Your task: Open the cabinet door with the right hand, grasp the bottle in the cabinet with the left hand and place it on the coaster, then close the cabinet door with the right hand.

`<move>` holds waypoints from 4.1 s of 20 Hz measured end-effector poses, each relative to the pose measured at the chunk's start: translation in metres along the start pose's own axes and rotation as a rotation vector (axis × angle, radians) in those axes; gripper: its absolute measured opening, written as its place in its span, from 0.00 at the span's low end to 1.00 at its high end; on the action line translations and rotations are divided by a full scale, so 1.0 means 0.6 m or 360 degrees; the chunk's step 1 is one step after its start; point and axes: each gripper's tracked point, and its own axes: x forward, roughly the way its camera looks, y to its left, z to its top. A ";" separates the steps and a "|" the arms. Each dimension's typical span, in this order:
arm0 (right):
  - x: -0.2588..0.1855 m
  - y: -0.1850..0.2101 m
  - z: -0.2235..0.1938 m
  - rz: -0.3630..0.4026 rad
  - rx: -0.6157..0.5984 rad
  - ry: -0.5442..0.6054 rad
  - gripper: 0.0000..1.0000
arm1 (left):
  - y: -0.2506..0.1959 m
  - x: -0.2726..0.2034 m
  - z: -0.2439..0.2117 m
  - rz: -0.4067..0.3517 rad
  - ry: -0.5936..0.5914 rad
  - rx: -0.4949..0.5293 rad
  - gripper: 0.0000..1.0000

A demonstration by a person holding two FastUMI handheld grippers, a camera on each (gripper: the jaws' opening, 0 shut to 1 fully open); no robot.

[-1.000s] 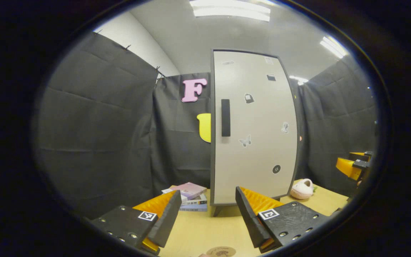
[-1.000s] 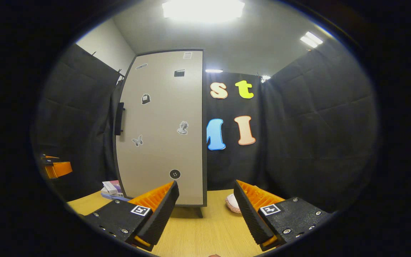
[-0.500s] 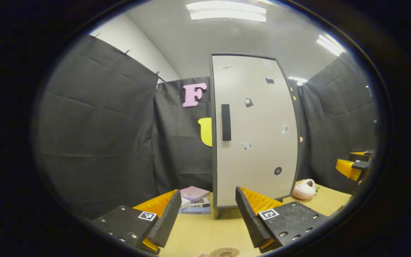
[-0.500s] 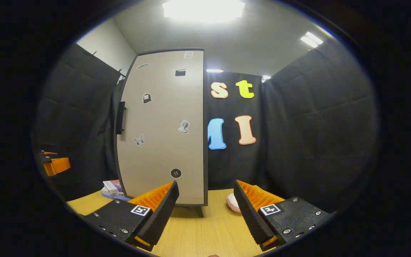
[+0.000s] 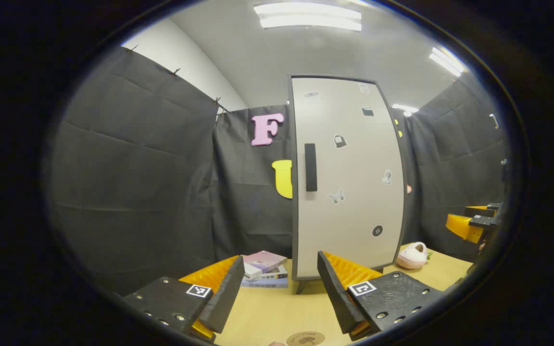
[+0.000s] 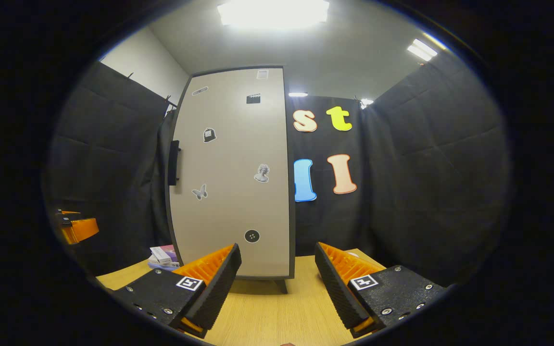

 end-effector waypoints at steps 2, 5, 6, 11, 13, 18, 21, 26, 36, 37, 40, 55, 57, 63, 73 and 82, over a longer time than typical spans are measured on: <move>0.013 0.024 0.014 0.0039 0.0012 -0.0013 0.95 | 0.024 -0.013 0.002 0.0040 -0.0003 0.0012 0.83; 0.041 0.066 0.038 0.0115 0.0025 -0.0030 0.95 | 0.068 -0.036 0.008 0.0115 -0.0007 0.0023 0.83; 0.050 0.083 0.047 0.0145 0.0028 -0.0039 0.95 | 0.084 -0.044 0.008 0.0143 -0.0007 0.0026 0.83; 0.099 0.165 0.089 0.0280 0.0046 -0.0110 0.95 | 0.162 -0.085 0.008 0.0277 -0.0001 0.0070 0.92; 0.118 0.194 0.104 0.0310 0.0048 -0.0127 0.95 | 0.188 -0.102 0.008 0.0326 0.0001 0.0084 0.87; 0.166 0.253 0.122 0.0347 0.0099 -0.0109 0.95 | 0.244 -0.137 0.004 0.0429 0.0016 0.0086 0.87; 0.197 0.288 0.133 0.0369 0.0094 -0.0102 0.95 | 0.275 -0.155 0.003 0.0476 0.0022 0.0089 0.87; 0.243 0.346 0.164 0.0399 0.0095 -0.0137 0.95 | 0.318 -0.172 -0.004 0.0546 0.0031 0.0097 0.87; 0.329 0.449 0.186 0.0441 0.0032 -0.0081 0.94 | 0.408 -0.213 0.000 0.0711 0.0019 0.0117 0.83; 0.338 0.457 0.180 0.0432 0.0017 -0.0053 0.93 | 0.413 -0.214 -0.002 0.0722 0.0024 0.0103 0.87; 0.369 0.475 0.167 0.0430 -0.0021 0.0042 0.85 | 0.425 -0.211 -0.019 0.0750 0.0046 0.0074 0.87; 0.393 0.489 0.175 0.0440 0.0004 0.0148 0.22 | 0.424 -0.193 -0.021 0.0648 0.0015 0.0030 0.92; 0.382 0.488 0.178 0.0483 0.0013 0.0153 0.22 | 0.405 -0.163 -0.021 0.0601 0.0007 0.0028 0.88; 0.361 0.480 0.178 0.0597 0.0021 0.0147 0.22 | 0.331 -0.112 -0.019 0.0442 -0.0012 0.0002 0.92; 0.346 0.462 0.173 0.0776 0.0028 0.0156 0.22 | 0.209 -0.069 0.006 0.0256 -0.0044 0.0013 0.87; 0.334 0.448 0.175 0.0906 0.0031 0.0154 0.22 | 0.122 -0.037 0.010 0.0152 -0.0050 0.0000 0.87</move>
